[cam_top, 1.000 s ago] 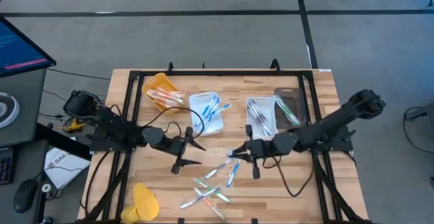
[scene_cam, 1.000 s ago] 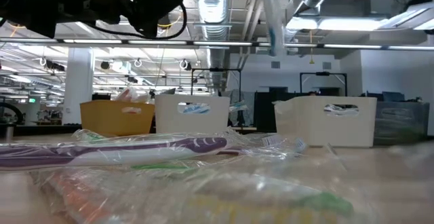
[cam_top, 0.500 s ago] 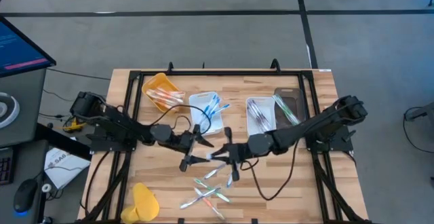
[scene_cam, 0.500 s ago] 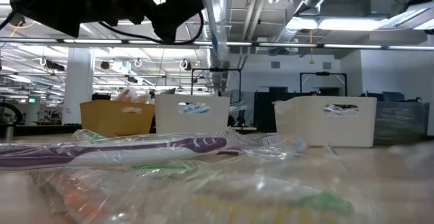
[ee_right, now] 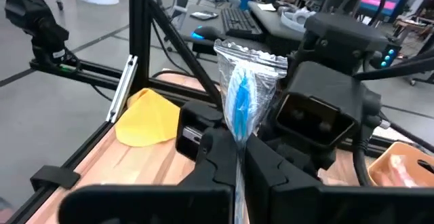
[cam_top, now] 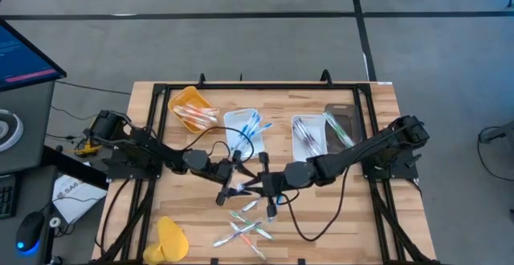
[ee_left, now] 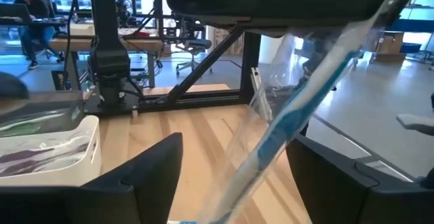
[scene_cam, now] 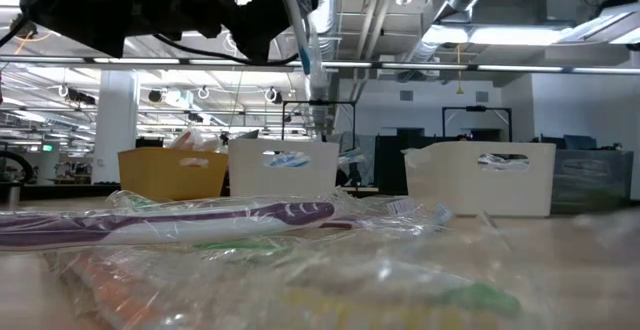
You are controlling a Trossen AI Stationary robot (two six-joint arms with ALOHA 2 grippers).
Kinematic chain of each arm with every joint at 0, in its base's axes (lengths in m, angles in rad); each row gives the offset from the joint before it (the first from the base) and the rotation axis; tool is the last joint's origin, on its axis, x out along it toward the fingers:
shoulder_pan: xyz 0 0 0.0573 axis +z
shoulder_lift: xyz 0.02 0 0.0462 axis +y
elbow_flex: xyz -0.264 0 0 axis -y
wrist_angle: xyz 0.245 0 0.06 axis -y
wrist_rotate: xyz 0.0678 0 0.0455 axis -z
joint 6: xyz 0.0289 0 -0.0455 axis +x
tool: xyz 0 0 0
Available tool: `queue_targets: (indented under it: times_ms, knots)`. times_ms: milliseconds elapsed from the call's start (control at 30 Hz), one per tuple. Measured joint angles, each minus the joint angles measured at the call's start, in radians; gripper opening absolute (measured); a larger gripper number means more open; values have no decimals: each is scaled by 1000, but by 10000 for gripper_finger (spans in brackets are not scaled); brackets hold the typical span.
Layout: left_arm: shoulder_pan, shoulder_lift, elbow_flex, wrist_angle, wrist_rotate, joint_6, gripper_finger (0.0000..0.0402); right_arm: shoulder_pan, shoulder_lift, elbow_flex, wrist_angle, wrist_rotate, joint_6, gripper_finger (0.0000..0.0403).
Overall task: Pick & Place Toothbrushes
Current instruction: Put the right blue toothbrush into the left white bin
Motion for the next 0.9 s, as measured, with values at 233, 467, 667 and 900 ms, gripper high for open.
queue_targets:
  times_ms: [233,467,667,900]
  knots:
    - [0,0,0,-1,-6,0,172,0,0,0,-7,1,16,0]
    - [-2,0,-1,-14,9,62,40,-2,-1,0,-53,7,42,13]
    - [-25,-1,-1,-21,-13,113,19,0,-1,0,-71,19,70,101]
    - [-33,-1,-1,-27,-32,121,10,11,-16,-1,-137,26,89,213]
